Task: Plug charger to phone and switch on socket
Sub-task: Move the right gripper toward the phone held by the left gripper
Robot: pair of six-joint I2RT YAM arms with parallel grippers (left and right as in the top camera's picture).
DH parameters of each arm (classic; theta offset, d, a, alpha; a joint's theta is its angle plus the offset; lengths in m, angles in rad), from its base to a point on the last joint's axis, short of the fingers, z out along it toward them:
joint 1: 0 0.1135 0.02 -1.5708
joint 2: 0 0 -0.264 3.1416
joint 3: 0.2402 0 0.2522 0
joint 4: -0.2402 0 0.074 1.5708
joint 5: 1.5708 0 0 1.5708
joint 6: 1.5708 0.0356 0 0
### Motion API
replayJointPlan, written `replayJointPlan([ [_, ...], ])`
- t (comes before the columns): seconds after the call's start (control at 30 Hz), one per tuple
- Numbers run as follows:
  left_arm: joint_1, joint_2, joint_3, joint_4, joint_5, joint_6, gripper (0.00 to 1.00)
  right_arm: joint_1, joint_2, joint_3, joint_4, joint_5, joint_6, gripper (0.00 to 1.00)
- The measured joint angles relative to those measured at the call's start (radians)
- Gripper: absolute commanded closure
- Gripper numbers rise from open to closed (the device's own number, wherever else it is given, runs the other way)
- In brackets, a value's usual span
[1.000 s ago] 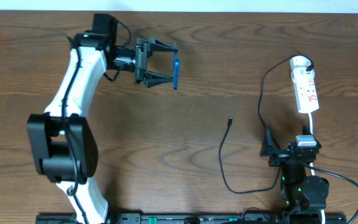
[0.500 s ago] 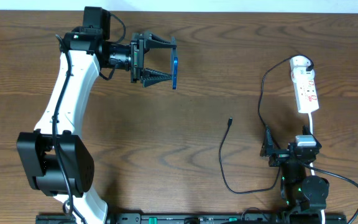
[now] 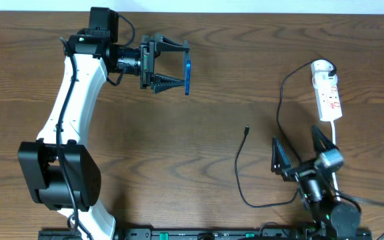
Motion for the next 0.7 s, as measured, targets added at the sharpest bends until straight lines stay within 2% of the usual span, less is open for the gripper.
replayJointPlan([
  [0.13, 0.0, 0.0, 0.0, 0.0, 0.0, 0.0, 0.29, 0.0, -0.002, 0.0, 0.233, -0.086, 0.09, 0.01],
  [0.23, 0.0, 0.0, 0.0, 0.0, 0.0, 0.0, 0.29, 0.0, -0.001, 0.007, 0.278, -0.115, 0.117, 0.01],
  [0.3, 0.0, 0.0, 0.0, 0.0, 0.0, 0.0, 0.29, 0.0, 0.014, 0.033, 0.237, -0.128, 0.124, 0.01],
  [0.43, 0.0, 0.0, 0.0, -0.001, 0.001, -0.001, 0.29, 0.0, 0.14, 0.192, 0.017, -0.161, 0.093, 0.01],
  [0.6, 0.0, 0.0, 0.0, 0.0, 0.0, -0.001, 0.3, 0.0, 0.469, 0.534, -0.261, -0.232, 0.015, 0.01],
  [0.7, 0.0, 0.0, 0.0, 0.0, 0.0, -0.003, 0.3, 0.0, 0.656, 0.681, -0.274, -0.325, -0.005, 0.01],
])
